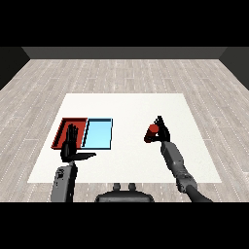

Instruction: Pick the red can and put it in the red box

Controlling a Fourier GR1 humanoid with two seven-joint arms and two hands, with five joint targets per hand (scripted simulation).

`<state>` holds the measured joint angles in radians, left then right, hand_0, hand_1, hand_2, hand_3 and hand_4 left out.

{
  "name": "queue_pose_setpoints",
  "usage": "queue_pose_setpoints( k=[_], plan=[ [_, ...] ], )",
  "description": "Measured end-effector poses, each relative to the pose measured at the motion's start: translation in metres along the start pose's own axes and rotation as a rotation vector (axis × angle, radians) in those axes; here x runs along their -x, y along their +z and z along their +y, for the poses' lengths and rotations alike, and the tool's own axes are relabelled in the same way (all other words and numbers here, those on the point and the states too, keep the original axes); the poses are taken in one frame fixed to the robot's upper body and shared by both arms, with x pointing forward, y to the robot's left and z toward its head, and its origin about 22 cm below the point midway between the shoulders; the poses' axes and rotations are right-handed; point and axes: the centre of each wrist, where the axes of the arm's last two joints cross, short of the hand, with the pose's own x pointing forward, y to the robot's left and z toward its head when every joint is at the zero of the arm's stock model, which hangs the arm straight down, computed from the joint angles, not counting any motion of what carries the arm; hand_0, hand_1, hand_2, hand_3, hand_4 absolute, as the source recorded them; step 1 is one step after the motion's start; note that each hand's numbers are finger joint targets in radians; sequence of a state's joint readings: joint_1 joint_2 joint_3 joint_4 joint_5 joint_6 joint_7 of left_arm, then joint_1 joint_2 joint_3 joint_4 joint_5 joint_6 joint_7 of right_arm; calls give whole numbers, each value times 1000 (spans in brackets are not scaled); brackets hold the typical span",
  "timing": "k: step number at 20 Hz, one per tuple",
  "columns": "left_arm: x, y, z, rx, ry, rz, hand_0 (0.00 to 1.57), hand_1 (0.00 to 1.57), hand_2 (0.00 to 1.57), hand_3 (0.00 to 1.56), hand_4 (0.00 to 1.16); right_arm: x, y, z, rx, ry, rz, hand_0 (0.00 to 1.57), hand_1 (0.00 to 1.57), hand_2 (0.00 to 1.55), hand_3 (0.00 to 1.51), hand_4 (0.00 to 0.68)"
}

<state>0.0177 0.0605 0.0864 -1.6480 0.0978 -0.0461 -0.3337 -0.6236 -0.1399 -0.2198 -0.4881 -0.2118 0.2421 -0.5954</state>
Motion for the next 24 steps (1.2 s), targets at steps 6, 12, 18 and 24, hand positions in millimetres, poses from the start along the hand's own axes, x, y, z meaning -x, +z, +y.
queue_pose_setpoints(
  k=[6,12,18,24],
  plan=[
    [1,3,-7,1,-4,-8,0,0,0,0,0,1,-7,4,0,0,9,0,0,0,0,0],
    [5,1,-3,-1,-4,-5,0,0,0,0,0,1,-11,9,1,10,17,0,0,0,0,0],
    [6,6,-3,0,3,-6,0,0,0,0,0,4,-10,6,-11,16,29,0,0,0,0,0],
    [4,11,-3,-5,-2,-8,0,0,0,0,0,8,-10,12,24,46,52,1478,1478,1464,1432,655]
  ],
)
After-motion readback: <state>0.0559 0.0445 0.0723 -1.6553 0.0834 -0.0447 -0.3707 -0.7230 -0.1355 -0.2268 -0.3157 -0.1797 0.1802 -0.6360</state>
